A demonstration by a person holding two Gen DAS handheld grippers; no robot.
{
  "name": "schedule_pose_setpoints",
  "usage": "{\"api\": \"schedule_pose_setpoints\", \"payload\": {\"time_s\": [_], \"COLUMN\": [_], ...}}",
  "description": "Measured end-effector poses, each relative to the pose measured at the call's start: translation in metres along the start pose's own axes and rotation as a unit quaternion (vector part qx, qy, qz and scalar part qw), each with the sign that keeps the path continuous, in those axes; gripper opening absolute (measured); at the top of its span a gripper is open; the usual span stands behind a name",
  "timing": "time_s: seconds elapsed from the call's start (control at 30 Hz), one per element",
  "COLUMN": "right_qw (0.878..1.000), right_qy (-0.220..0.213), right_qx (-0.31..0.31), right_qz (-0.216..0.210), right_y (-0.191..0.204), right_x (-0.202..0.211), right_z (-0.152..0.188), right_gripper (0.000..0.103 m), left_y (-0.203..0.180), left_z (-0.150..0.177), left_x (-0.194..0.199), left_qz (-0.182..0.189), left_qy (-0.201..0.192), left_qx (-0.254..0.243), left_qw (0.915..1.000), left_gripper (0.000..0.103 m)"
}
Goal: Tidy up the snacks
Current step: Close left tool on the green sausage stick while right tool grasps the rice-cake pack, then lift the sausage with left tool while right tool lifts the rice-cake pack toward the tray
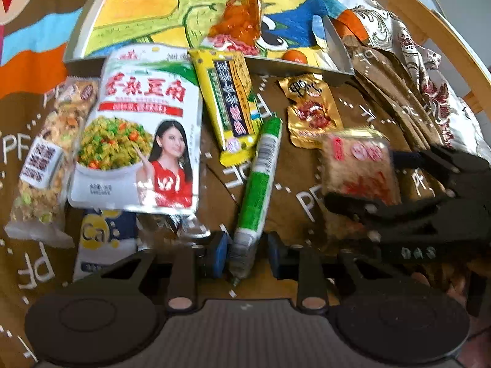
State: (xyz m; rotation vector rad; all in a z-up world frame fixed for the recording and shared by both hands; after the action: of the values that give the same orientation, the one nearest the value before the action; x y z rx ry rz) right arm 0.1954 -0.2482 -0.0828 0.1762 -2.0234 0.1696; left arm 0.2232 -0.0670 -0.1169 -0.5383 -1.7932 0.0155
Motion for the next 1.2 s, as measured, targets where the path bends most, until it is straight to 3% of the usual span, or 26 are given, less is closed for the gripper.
{"api": "schedule_pose_setpoints", "payload": {"time_s": [0.1, 0.3, 0.53, 0.6, 0.7, 0.8, 1.0, 1.2], "right_qw": [1.000, 0.999, 0.999, 0.999, 0.998, 0.997, 0.990, 0.984], "right_qy": [0.002, 0.019, 0.001, -0.005, -0.014, -0.026, -0.067, -0.112], "right_qx": [-0.001, 0.007, 0.000, -0.005, 0.010, 0.035, 0.088, 0.091], "right_qz": [0.020, 0.037, 0.049, 0.051, 0.060, 0.069, 0.085, 0.100], "right_y": [0.008, 0.026, 0.027, 0.025, 0.029, 0.037, 0.052, 0.051], "right_x": [-0.001, -0.013, -0.016, -0.012, -0.006, 0.000, 0.017, 0.035], "right_z": [0.006, 0.019, 0.018, 0.019, 0.022, 0.026, 0.032, 0.030], "right_gripper": [0.102, 0.102, 0.099, 0.093, 0.088, 0.087, 0.085, 0.085], "left_y": [0.000, 0.001, -0.006, -0.009, -0.012, -0.014, -0.012, 0.000], "left_z": [-0.007, -0.018, -0.019, -0.017, -0.014, -0.011, 0.001, 0.008], "left_x": [0.000, -0.008, -0.013, -0.013, -0.011, -0.009, 0.000, 0.011], "left_qz": [-0.005, -0.007, -0.022, -0.032, -0.035, -0.034, 0.002, 0.054], "left_qy": [-0.017, -0.024, -0.028, -0.031, -0.033, -0.029, -0.010, -0.008], "left_qx": [-0.005, -0.011, -0.038, -0.053, -0.066, -0.067, -0.028, 0.027], "left_qw": [0.9998, 0.9996, 0.9986, 0.9976, 0.9967, 0.9967, 0.9996, 0.9981], "left_gripper": [0.037, 0.037, 0.037, 0.035, 0.023, 0.021, 0.020, 0.019]}}
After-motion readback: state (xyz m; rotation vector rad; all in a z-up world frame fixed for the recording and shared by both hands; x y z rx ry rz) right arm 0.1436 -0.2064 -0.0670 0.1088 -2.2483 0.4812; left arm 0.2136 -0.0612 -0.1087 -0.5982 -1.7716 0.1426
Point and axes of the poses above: each gripper's, at about its wrist camera, not at the fingertips, and x roughly against the way its jaws point, y to its left, z to its underside, the point moved 4 cm from there along -x, roughly the way its jaws point, and after that the axes turned 5 degrees about y, right-handed, at the moved point
